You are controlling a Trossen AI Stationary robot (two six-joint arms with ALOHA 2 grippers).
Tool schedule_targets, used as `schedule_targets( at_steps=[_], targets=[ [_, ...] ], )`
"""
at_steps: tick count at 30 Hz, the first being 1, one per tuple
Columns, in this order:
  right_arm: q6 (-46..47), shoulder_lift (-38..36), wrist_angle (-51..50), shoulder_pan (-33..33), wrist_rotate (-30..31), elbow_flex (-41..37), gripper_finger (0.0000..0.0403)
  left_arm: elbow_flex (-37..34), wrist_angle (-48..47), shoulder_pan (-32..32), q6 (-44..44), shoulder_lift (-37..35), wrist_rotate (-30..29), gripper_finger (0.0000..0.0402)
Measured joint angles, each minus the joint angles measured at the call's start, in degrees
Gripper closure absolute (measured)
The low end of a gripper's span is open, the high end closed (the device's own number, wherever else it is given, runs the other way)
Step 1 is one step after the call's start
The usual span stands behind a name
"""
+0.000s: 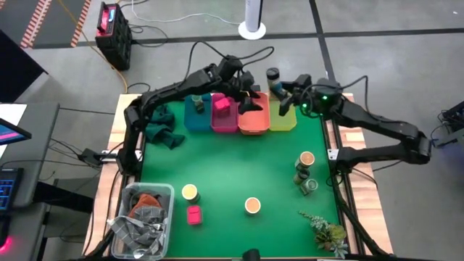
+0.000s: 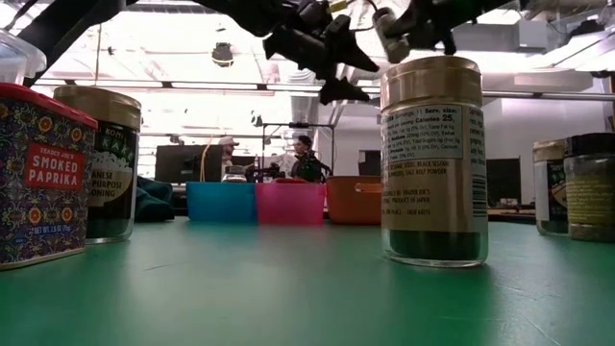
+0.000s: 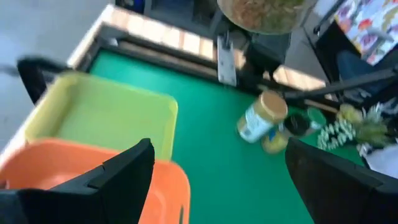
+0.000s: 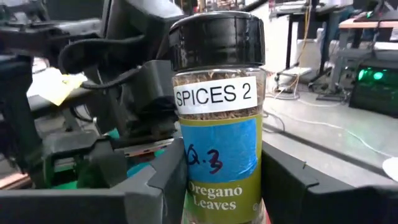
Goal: Sort spices by type
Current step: Put the left black spice bottle into the orange bin
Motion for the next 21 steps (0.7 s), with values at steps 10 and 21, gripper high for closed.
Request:
schedule_targets(
  at_steps=[10,21],
  targets=[
    [1.2,-7.2,-9.8,0.2,0.0,0.0,0.0212,0.0,-5.6,-3.4,-3.0,0.0,0.6,0.01],
    [1.7,-14.5,-16.9,0.1,0.0,0.0,0.0212,0.1,-2.1,-13.1,-5.7,-3.2,-20.4,0.0102]
  ],
)
